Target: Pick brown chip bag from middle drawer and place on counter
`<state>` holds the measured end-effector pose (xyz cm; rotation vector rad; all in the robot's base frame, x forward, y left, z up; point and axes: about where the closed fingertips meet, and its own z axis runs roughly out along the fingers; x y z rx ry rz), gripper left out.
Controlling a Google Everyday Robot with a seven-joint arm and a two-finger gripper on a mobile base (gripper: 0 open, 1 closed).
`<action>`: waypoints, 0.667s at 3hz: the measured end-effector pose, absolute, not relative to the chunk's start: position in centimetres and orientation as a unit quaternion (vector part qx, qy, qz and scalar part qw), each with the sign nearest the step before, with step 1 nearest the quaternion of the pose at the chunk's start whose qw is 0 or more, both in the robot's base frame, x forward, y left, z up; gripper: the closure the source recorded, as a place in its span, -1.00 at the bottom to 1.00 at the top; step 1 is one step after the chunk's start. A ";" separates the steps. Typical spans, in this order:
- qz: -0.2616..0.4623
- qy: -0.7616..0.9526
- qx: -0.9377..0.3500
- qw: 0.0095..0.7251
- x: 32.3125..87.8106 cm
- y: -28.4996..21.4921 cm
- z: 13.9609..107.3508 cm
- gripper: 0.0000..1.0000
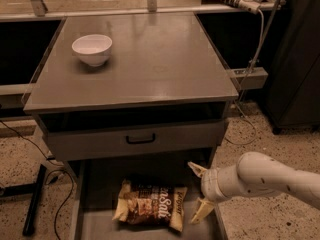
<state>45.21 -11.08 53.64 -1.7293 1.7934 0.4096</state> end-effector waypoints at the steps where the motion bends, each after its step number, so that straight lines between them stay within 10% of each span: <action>1: 0.189 0.684 -0.639 0.296 44.9 -8.4 46.5 -1.00; 2: 0.189 0.685 -0.638 0.297 44.9 -8.4 46.5 -1.00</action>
Offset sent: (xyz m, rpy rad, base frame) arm -0.0009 0.0395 -0.1040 0.0692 0.0864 -0.0167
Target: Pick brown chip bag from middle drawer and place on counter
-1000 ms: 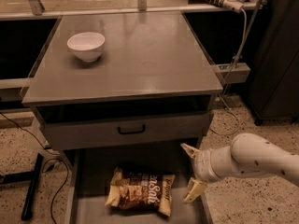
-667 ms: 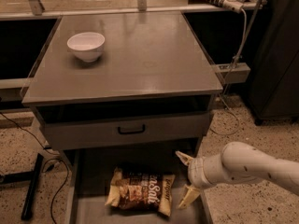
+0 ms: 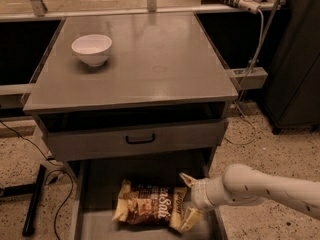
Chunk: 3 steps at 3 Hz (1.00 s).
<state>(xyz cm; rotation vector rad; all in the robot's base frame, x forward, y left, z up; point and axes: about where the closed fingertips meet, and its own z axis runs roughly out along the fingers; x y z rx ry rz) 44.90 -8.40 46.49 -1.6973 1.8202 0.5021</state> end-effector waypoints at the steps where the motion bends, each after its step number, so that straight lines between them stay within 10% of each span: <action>1: 0.218 0.678 -0.637 0.296 44.9 -7.0 44.7 -1.00; 3: 0.271 0.655 -0.635 0.307 46.3 -3.2 41.5 -1.00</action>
Offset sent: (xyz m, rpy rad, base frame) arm 0.0194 0.0571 -0.0552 0.1775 0.0716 0.0931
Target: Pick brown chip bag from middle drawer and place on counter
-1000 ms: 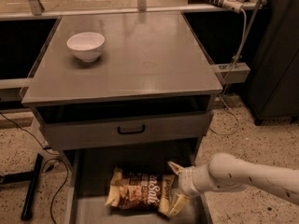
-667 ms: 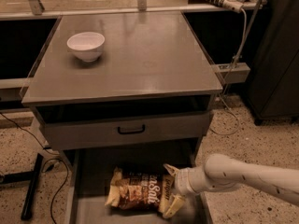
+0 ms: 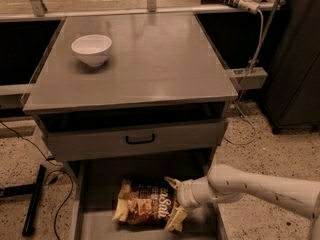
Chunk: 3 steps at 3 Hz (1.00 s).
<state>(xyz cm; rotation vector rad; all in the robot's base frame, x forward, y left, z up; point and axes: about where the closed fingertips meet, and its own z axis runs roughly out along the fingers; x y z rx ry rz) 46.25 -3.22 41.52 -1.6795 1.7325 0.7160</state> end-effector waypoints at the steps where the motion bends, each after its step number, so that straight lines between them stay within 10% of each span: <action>1: 0.286 0.656 -0.628 0.306 46.3 -2.0 40.0 -1.00; 3: 0.287 0.656 -0.627 0.306 46.3 -2.0 39.9 -0.17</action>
Offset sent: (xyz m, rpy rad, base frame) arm 0.0009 0.0107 -0.0137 0.0207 0.0235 -0.0006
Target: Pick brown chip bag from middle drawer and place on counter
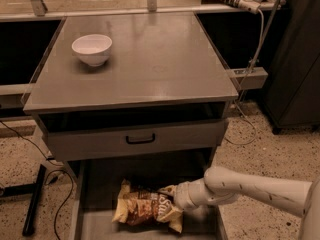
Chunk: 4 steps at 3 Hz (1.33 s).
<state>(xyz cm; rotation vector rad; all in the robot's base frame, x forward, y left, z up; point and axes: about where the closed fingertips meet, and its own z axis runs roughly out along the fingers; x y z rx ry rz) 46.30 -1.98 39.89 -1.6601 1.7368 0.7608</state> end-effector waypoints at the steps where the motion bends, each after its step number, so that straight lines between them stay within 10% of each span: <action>1: 0.287 0.656 -0.627 0.306 46.3 -2.0 39.9 0.30; 3: 0.287 0.656 -0.627 0.306 46.3 -2.0 39.9 1.00; 4: 0.287 0.656 -0.627 0.306 46.3 -2.0 39.9 1.00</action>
Offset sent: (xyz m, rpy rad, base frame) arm 0.0000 0.0000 0.0000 0.0000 0.0000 0.0000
